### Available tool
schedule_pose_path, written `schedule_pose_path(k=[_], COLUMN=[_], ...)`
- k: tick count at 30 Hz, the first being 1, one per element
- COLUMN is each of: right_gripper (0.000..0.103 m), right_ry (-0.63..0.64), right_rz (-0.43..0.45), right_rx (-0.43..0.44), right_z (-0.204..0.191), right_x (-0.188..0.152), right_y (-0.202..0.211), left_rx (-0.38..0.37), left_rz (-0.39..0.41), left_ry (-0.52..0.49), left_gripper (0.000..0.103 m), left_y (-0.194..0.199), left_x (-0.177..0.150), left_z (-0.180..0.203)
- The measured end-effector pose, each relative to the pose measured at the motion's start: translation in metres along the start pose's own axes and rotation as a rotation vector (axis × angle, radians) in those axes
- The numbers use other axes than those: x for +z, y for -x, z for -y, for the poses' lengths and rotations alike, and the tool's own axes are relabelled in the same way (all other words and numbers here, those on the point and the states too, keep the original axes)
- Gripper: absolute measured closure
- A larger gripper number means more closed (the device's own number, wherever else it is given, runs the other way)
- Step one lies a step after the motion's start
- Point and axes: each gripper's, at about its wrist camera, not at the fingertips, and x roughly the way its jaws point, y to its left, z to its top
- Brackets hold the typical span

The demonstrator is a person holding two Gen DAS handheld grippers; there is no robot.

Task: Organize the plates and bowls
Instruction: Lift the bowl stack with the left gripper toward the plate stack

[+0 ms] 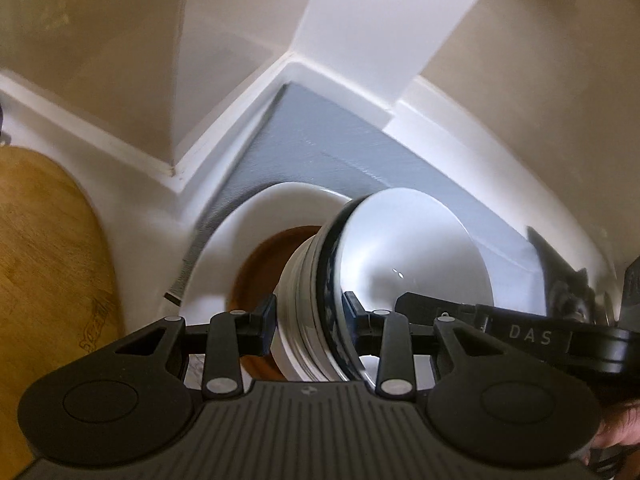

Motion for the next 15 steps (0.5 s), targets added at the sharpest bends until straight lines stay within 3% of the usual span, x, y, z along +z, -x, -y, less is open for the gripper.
schedule_pose_path(k=[13, 15], right_gripper=[0.060, 0.060], right_ry=[-0.011, -0.009], right_rz=[0.001, 0.006], right_rx=[-0.041, -0.053], right_z=[-0.011, -0.011], right_x=[-0.005, -0.010], right_y=[-0.020, -0.016], left_rx=[-0.048, -0.066], left_rz=[-0.022, 0.002], left_ry=[-0.001, -0.005], left_gripper=[0.063, 0.058], left_y=[-0.013, -0.003], left_x=[0.008, 0.008], left_z=[-0.021, -0.024])
